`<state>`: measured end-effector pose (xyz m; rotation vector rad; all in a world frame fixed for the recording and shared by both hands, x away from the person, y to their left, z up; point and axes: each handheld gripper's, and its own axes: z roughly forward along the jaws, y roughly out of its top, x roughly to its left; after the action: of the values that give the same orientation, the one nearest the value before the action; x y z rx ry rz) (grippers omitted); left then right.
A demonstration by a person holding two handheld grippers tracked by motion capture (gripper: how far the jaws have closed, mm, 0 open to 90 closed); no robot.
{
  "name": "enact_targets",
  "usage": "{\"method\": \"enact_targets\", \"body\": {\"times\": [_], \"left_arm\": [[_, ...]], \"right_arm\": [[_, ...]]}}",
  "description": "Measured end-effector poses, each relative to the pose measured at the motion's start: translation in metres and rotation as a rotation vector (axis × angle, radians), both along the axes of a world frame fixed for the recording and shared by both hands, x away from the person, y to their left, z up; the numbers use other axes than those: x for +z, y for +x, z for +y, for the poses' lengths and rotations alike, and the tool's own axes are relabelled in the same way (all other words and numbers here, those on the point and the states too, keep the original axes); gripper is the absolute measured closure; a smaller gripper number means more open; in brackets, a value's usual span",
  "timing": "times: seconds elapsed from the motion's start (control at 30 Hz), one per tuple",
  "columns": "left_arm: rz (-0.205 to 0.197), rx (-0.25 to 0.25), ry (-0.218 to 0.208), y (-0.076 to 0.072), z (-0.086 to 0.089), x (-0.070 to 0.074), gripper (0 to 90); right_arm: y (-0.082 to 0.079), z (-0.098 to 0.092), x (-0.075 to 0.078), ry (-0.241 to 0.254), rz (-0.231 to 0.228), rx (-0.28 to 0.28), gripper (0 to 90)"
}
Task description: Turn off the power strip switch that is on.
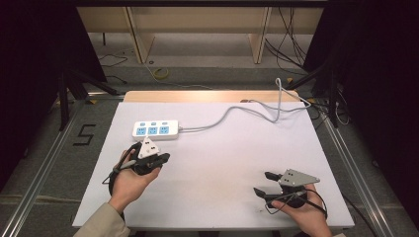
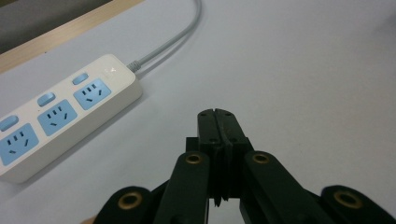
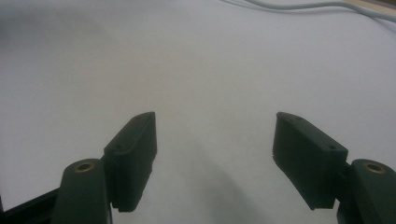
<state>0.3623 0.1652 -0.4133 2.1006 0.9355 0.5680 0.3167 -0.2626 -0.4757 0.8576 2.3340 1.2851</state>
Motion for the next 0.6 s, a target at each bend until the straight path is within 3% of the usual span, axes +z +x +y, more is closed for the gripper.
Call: {"method": "enact_targets", "body": {"times": [0.6], "left_arm": [[-0.012, 0.030, 0.042, 0.023, -0.003, 0.005, 89.6]], "right_arm": [[0.000, 0.000, 0.000, 0.000, -0.001, -0.001, 31.6]]}}
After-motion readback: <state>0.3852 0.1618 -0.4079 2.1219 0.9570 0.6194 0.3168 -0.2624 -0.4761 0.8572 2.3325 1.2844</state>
